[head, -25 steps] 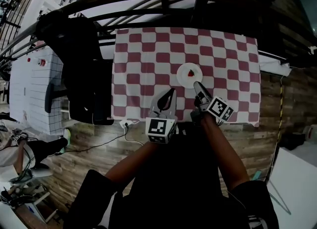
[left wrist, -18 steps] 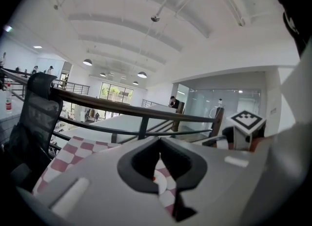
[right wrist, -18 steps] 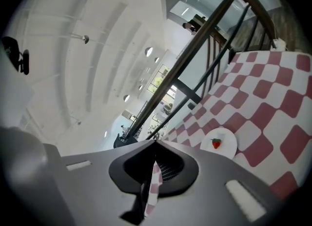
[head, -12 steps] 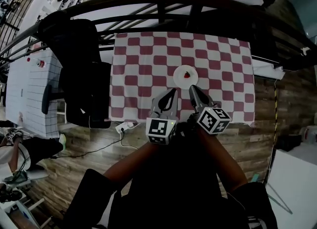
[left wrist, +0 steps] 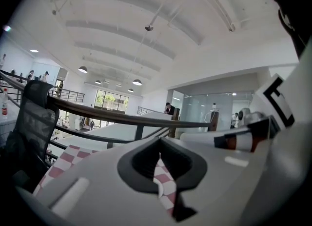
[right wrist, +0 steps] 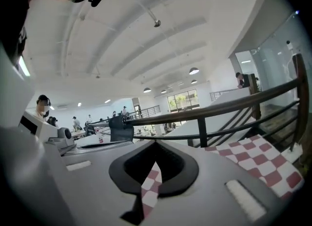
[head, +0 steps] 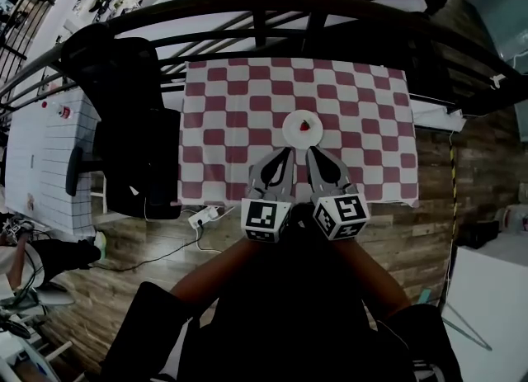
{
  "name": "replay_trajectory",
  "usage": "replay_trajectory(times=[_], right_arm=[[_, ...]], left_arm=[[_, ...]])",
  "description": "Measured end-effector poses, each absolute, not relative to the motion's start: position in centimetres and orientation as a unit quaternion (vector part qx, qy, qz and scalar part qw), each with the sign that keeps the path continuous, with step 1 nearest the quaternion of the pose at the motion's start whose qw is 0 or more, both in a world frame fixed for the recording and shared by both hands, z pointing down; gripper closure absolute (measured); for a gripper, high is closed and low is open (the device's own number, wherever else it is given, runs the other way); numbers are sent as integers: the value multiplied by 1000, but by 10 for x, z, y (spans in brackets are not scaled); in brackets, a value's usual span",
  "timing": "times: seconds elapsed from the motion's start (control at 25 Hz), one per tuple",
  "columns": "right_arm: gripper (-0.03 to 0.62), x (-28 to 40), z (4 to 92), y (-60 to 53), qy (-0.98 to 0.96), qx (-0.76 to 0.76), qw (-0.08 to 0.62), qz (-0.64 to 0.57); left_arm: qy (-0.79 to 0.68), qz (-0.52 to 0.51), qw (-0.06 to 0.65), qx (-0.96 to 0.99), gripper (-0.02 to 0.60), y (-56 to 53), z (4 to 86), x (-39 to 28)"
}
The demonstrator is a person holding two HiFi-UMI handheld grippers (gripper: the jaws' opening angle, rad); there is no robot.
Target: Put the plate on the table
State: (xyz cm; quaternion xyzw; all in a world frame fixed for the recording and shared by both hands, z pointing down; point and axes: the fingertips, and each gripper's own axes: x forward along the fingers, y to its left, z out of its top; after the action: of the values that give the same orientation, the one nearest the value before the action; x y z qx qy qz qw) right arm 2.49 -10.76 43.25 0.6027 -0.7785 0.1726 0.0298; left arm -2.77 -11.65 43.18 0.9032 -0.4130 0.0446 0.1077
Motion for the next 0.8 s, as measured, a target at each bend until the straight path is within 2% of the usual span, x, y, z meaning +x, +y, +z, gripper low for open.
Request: replay_trajectory(times=[0.56,0.8], right_arm=[[596,11,430,-81,-753,640,77,134],[597,-1,431,-74,-756,636,71,136]], left_arm=[[-408,39,89,908,572,-103,424,-41],[-399,41,81,913,572,-93,427,-46]])
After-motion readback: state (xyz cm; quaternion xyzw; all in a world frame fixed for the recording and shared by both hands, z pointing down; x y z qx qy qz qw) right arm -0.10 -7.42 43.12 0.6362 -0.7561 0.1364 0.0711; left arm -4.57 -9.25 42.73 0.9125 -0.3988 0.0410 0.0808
